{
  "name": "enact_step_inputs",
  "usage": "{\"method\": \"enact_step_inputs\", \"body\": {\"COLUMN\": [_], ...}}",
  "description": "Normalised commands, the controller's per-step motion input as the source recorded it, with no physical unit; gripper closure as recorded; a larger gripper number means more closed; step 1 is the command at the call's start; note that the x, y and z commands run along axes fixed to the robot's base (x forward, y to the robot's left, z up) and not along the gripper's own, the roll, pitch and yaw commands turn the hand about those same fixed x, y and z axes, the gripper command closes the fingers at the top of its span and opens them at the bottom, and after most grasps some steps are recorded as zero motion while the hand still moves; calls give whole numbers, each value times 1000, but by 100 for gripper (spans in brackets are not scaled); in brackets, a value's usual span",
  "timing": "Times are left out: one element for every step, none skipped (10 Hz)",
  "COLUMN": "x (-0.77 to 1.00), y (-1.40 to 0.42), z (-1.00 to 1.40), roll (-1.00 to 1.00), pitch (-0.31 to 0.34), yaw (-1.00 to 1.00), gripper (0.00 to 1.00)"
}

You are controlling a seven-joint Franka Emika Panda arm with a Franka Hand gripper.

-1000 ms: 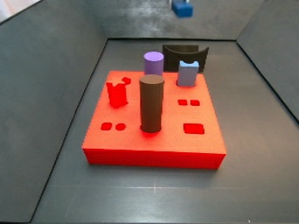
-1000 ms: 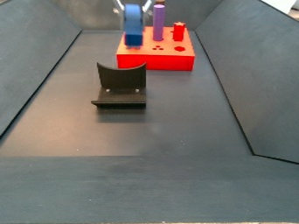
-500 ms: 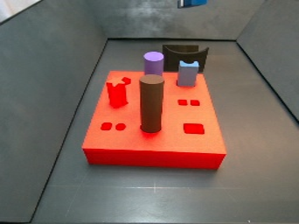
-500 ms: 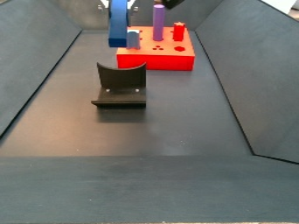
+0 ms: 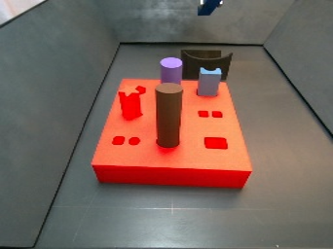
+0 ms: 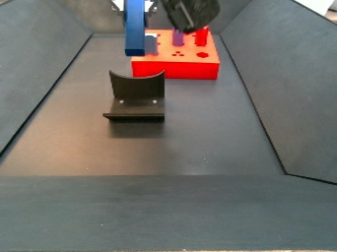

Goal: Pick up the rectangle object. Move up. Place the rectangle object on the fixture. Regrasp the rectangle object. Move to above the board. Insert the rectangle object.
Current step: Place the rectangle object on the fixture.

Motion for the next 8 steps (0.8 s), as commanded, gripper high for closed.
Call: {"method": "enact_step_inputs", "body": {"x": [70, 122, 122, 137, 148, 152, 153, 164], "y": [31, 128, 133, 137, 132, 137, 139, 128], "z": [-8, -1000, -1000, -1000, -1000, -1000, -1000, -1000], "roll": [-253, -1000, -1000, -948, -732, -561, -443, -254], "pitch": [11, 149, 138, 159, 150, 117, 96, 55], "yaw": [-97, -72, -73, -113, -132, -147, -158, -162], "gripper": [100, 100, 100, 100, 100, 100, 100, 100]}}
